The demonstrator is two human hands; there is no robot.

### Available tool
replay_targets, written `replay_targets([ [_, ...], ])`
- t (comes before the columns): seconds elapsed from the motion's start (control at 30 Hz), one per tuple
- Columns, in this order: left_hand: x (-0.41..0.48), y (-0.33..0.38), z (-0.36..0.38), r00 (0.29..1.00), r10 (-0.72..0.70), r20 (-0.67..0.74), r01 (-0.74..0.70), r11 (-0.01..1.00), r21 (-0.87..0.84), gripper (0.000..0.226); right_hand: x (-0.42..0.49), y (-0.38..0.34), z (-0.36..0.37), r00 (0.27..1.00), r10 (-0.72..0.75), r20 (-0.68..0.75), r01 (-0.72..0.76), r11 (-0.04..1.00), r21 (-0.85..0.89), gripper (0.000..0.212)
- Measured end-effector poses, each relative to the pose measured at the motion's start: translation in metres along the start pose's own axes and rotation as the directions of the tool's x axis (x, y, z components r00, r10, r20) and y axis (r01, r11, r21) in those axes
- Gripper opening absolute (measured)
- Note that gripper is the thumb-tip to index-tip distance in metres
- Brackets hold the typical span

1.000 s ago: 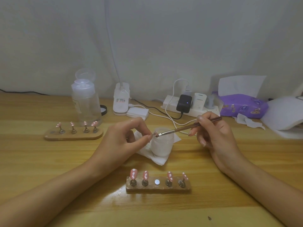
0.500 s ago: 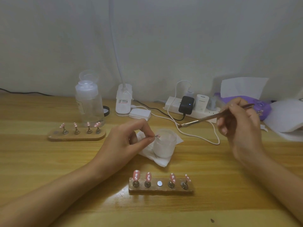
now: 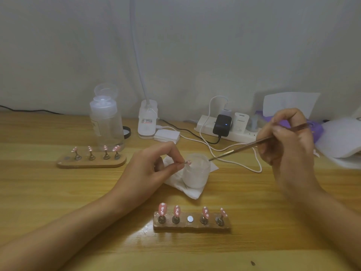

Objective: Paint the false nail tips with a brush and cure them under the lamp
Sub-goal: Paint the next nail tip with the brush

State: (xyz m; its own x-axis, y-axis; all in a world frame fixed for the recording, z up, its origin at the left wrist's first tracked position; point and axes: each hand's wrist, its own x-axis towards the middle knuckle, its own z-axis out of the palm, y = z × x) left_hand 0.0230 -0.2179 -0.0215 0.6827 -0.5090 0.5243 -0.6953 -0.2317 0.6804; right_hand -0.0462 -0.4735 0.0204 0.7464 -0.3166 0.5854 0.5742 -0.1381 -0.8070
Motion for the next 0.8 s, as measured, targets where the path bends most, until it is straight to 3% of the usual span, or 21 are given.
replay_targets([
  [0.1, 0.000, 0.001, 0.001, 1.000, 0.008, 0.001, -0.008, 1.000, 0.004, 0.008, -0.007, 0.013, 0.009, 0.968, 0.242, -0.068, -0.232, 0.964, 0.127, 0.015],
  [0.17, 0.000, 0.001, 0.001, 1.000, 0.005, 0.006, -0.005, 1.000, 0.000, 0.007, -0.012, 0.020, 0.012, 0.945, 0.318, -0.071, -0.301, 0.936, 0.183, 0.018],
  [0.5, 0.001, 0.000, 0.001, 1.000, 0.001, 0.001, -0.001, 1.000, 0.019, 0.007, -0.017, 0.027, 0.017, 0.942, 0.334, 0.040, -0.336, 0.930, 0.148, 0.025],
  [0.67, 0.001, 0.000, 0.001, 1.000, 0.000, -0.006, 0.000, 1.000, 0.018, 0.008, -0.017, 0.027, 0.015, 0.938, 0.347, -0.023, -0.341, 0.932, 0.124, 0.021],
  [0.8, 0.001, 0.000, 0.001, 1.000, 0.004, -0.009, -0.004, 1.000, 0.017, 0.006, -0.017, 0.025, 0.018, 0.951, 0.307, 0.035, -0.309, 0.943, 0.121, 0.023],
])
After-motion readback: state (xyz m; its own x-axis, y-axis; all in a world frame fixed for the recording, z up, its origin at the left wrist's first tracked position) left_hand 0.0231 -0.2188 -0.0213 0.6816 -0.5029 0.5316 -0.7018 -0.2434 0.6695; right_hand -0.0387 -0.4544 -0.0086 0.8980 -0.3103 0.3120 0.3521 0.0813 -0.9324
